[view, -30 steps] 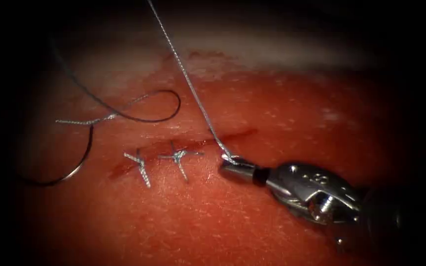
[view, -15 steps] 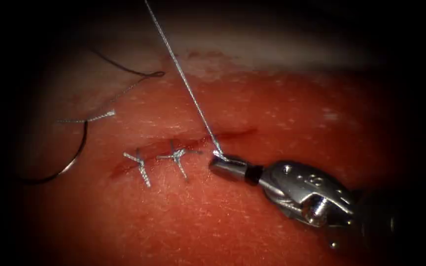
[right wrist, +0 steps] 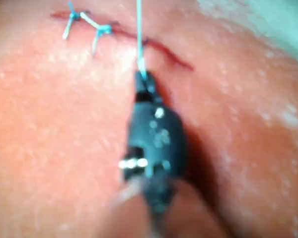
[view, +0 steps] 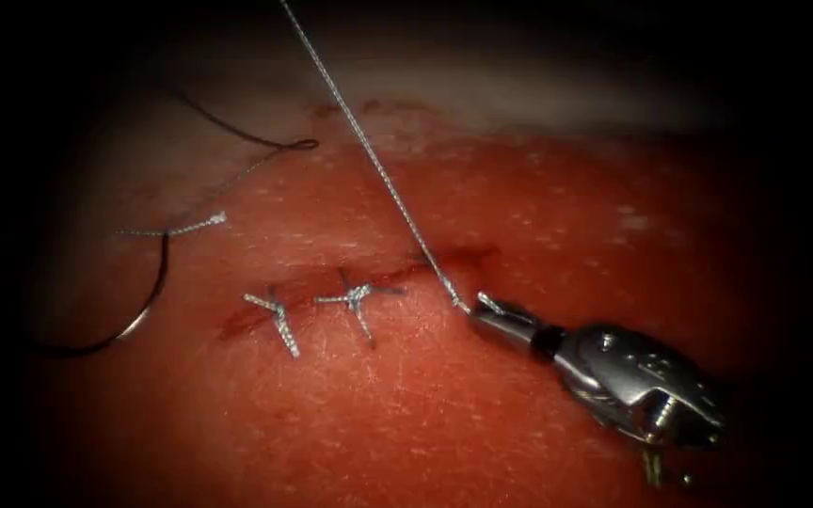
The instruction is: Wound Closure
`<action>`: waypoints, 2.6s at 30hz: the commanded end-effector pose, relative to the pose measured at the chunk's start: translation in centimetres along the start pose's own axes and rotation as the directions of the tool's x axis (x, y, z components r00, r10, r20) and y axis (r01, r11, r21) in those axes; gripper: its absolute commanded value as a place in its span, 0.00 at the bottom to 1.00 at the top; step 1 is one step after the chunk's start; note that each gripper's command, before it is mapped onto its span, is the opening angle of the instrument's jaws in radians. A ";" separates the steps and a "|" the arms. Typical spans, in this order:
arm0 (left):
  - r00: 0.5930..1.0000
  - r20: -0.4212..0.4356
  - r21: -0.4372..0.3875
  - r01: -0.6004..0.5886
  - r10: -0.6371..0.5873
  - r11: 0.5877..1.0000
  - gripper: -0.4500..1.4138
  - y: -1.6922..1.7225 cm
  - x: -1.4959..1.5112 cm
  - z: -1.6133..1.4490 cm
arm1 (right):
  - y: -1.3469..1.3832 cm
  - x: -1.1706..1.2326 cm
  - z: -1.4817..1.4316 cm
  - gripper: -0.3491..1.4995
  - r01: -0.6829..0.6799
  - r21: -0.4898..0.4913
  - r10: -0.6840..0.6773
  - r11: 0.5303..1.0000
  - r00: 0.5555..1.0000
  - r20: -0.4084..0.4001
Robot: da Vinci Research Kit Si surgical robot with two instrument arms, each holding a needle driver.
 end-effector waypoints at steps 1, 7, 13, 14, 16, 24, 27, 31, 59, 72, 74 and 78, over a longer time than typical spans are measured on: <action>1.000 -0.001 0.001 0.000 0.000 1.000 0.05 0.02 0.01 0.07 | -0.09 -0.10 0.12 0.00 0.000 0.010 0.000 1.000 1.000 0.008; 1.000 0.010 0.009 -0.010 0.010 1.000 0.05 0.00 -0.05 0.04 | -0.11 -0.23 0.11 0.00 0.016 0.010 -0.016 1.000 0.999 0.048; 0.999 -0.041 -0.029 0.019 -0.020 0.999 0.05 0.22 0.13 -0.05 | -0.17 0.02 0.05 0.00 0.068 0.054 -0.064 0.996 0.995 -0.080; 0.998 -0.049 -0.044 0.032 -0.034 0.999 0.05 0.26 0.18 -0.09 | -0.19 0.07 0.03 0.17 0.064 0.064 -0.058 0.996 0.995 -0.086; 0.987 -0.113 -0.103 0.102 -0.114 0.989 0.05 0.43 0.44 -0.26 | -0.27 0.34 -0.13 0.70 0.075 0.108 -0.063 0.991 0.992 -0.110; 0.882 -0.203 -0.318 0.352 -0.426 0.880 0.05 0.70 0.90 -0.89 | -0.34 0.69 -0.52 0.90 0.079 0.242 -0.066 0.967 0.996 -0.064; 0.827 -0.203 -0.388 0.424 -0.525 0.818 0.05 0.85 1.02 -1.17 | -0.36 0.82 -0.44 0.83 0.071 0.253 -0.059 0.965 0.997 -0.056; 0.775 -0.200 -0.463 0.465 -0.600 0.755 0.05 0.90 1.18 -1.50 | -0.40 0.99 -0.23 0.53 0.074 0.298 -0.065 0.952 0.997 -0.038; 0.704 -0.302 -0.408 0.514 -0.643 0.755 0.05 1.27 1.93 -2.45 | -1.18 1.39 0.60 0.00 0.108 0.371 -0.117 0.922 0.993 0.001; 0.683 -0.281 -0.411 0.549 -0.674 0.727 0.05 2.34 1.82 -2.52 | -0.57 1.53 0.80 0.00 0.062 0.250 -0.015 0.966 0.983 -0.183; 0.678 -0.274 -0.424 0.552 -0.682 0.718 0.05 2.63 1.80 -2.44 | -0.45 1.55 0.75 0.00 0.033 0.253 0.023 0.967 0.976 -0.217; 0.684 -0.259 -0.437 0.547 -0.682 0.714 0.05 2.99 1.88 -2.32 | -0.34 1.57 0.75 0.00 -0.011 0.304 0.099 0.953 0.956 -0.275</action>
